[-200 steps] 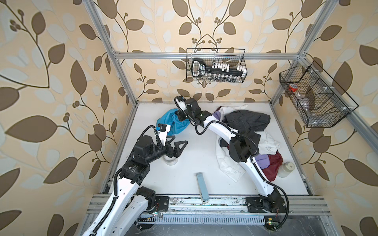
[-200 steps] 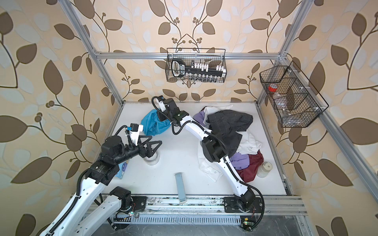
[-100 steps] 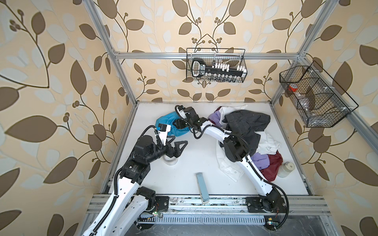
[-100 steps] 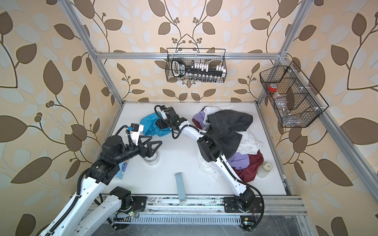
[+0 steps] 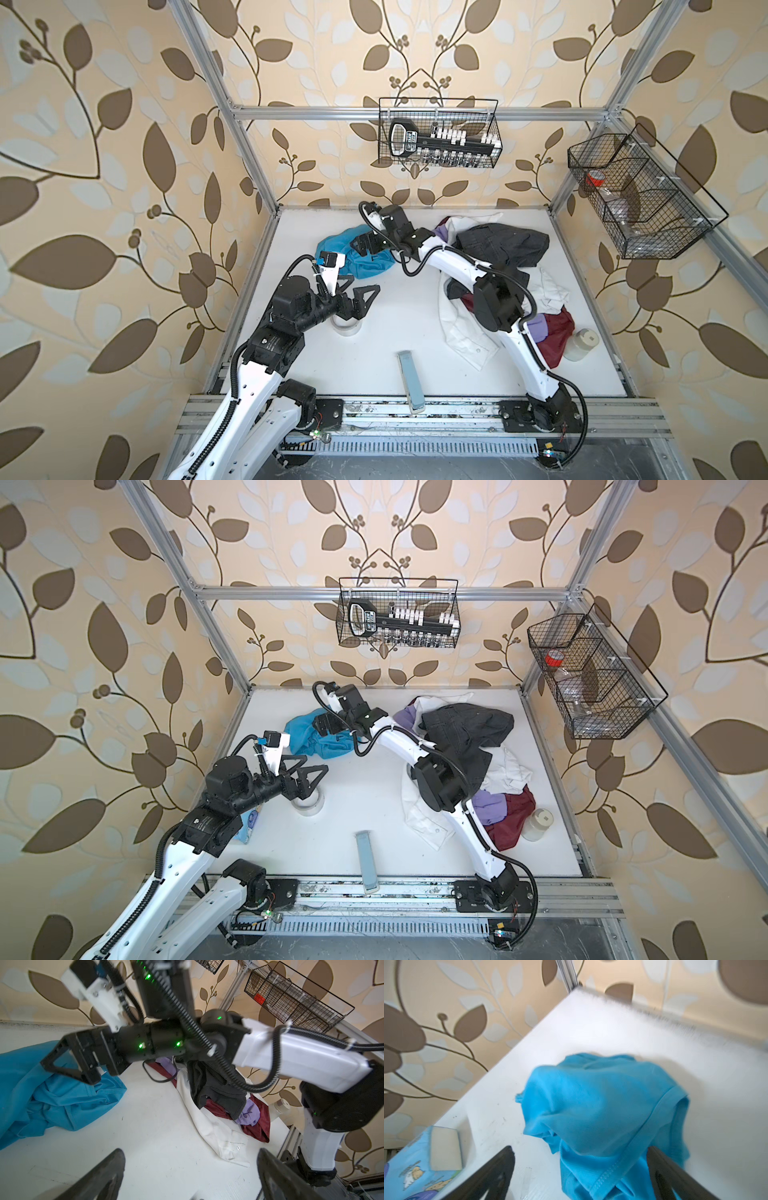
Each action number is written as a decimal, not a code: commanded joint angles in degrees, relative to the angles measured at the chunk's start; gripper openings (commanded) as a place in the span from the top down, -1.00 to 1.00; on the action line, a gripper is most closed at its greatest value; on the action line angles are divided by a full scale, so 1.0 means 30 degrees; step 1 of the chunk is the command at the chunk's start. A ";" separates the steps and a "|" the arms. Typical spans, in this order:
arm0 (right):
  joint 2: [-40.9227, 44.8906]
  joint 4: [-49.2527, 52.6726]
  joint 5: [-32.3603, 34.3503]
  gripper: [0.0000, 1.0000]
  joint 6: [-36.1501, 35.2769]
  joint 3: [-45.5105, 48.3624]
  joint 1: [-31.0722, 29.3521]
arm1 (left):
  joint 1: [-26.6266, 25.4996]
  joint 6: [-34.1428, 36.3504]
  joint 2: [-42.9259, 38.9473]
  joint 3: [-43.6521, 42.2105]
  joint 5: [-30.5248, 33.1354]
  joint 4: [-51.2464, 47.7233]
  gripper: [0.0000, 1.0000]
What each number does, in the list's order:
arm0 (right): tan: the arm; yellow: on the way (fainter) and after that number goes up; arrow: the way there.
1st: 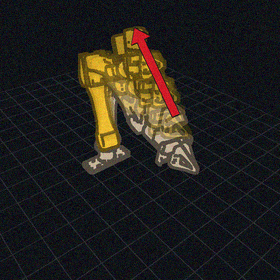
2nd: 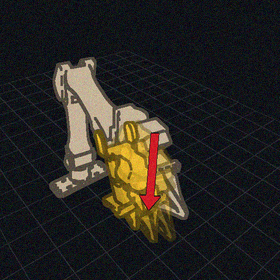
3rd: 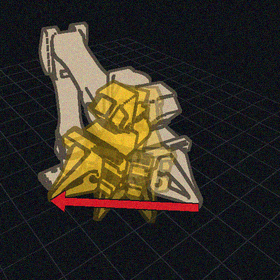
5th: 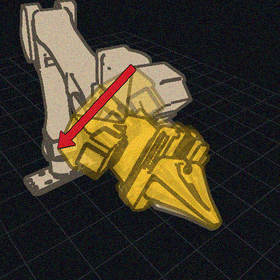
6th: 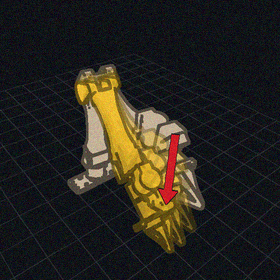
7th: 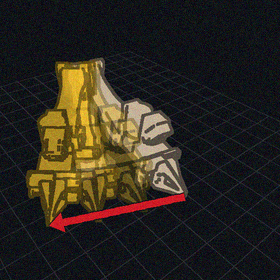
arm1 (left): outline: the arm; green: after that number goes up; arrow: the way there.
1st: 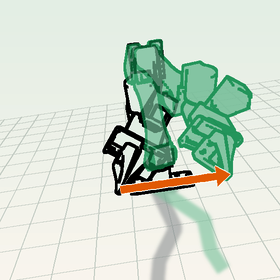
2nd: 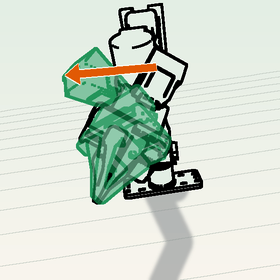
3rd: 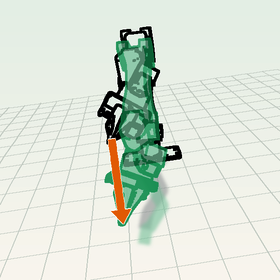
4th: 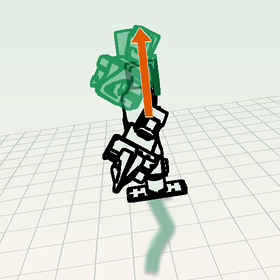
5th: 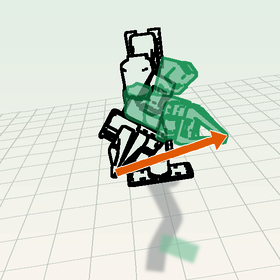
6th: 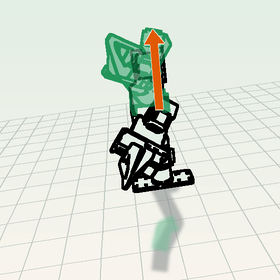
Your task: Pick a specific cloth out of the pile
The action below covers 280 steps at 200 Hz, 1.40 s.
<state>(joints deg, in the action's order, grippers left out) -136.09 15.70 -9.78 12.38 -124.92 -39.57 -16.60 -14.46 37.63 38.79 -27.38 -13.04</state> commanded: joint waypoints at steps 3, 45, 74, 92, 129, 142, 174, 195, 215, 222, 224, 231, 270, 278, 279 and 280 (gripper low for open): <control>0.2848 0.2351 0.2108 -0.99 -0.1163 0.1217 -0.0106 | -0.0238 0.0509 -0.0142 0.0145 0.0546 -0.0105 -0.98; 0.9938 0.2393 0.4886 -0.99 -0.1395 0.9082 0.0940 | -0.0267 0.0309 -0.0253 -0.0462 0.1996 0.0529 -0.98; 1.5514 0.1884 0.7932 -0.99 -0.1168 1.4212 0.2033 | -0.0267 0.0102 0.0277 -0.1349 0.4485 0.1756 -0.98; 1.9016 0.1204 0.7827 -0.99 -0.1354 1.7451 0.3408 | -0.0267 0.0218 0.0885 -0.1917 0.6892 0.2859 -0.98; 2.5659 -0.3370 0.8008 -0.99 -0.1954 2.5435 0.7011 | -0.0267 0.1293 0.3891 -0.4000 1.3752 0.7711 -0.98; 2.7326 -0.5272 0.8217 -0.99 -0.2218 2.8007 0.8061 | -0.0267 0.2206 0.5305 -0.4558 1.6818 0.9416 -0.98; 2.8401 -0.9947 0.9775 -0.99 -0.3026 3.2535 0.9420 | -0.0039 0.4498 0.9267 -0.5196 2.1144 1.3118 -0.98; 2.7099 -1.2381 1.0360 -0.99 -0.2584 3.3715 1.0183 | 0.0171 0.5427 1.1889 -0.5108 2.1019 1.5114 -0.98; 2.5090 -1.3856 0.9943 -0.99 -0.2288 3.4247 1.1261 | 0.0389 0.5642 1.3684 -0.5467 2.1071 1.7243 -0.98; 2.4446 -1.4611 0.9807 -0.99 -0.2254 3.4547 1.1587 | 0.0457 0.5811 1.4083 -0.5792 2.0846 1.8266 -0.98; 2.4248 -1.4859 0.9753 -0.99 -0.2231 3.4616 1.1677 | 0.0500 0.5851 1.4182 -0.5908 2.0735 1.8688 -0.98; 2.3647 -1.5723 0.9524 -0.99 -0.2132 3.4933 1.2024 | 0.0670 0.5885 1.4504 -0.6256 2.0318 1.9660 -0.98; 2.1182 -2.1158 0.6553 -0.99 -0.1548 3.6449 1.3312 | 0.1914 0.5400 1.4653 -0.6816 1.7638 2.0529 -0.98; 2.0656 -2.2065 0.6435 -0.99 -0.1633 3.6774 1.3339 | 0.2352 0.5045 1.4540 -0.7065 1.6934 2.0641 -0.98; 2.0603 -2.2263 0.6415 -0.99 -0.1650 3.6805 1.3338 | 0.2419 0.5006 1.4534 -0.7111 1.6809 2.0652 -0.98; 2.0532 -2.2436 0.6434 -0.99 -0.1673 3.6821 1.3338 | 0.2482 0.4942 1.4531 -0.7148 1.6673 2.0688 -0.98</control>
<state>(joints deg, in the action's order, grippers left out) -71.44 -36.77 14.44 6.52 -17.02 -0.08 -12.01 1.65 82.35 18.52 28.95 42.17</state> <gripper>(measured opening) 0.996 0.989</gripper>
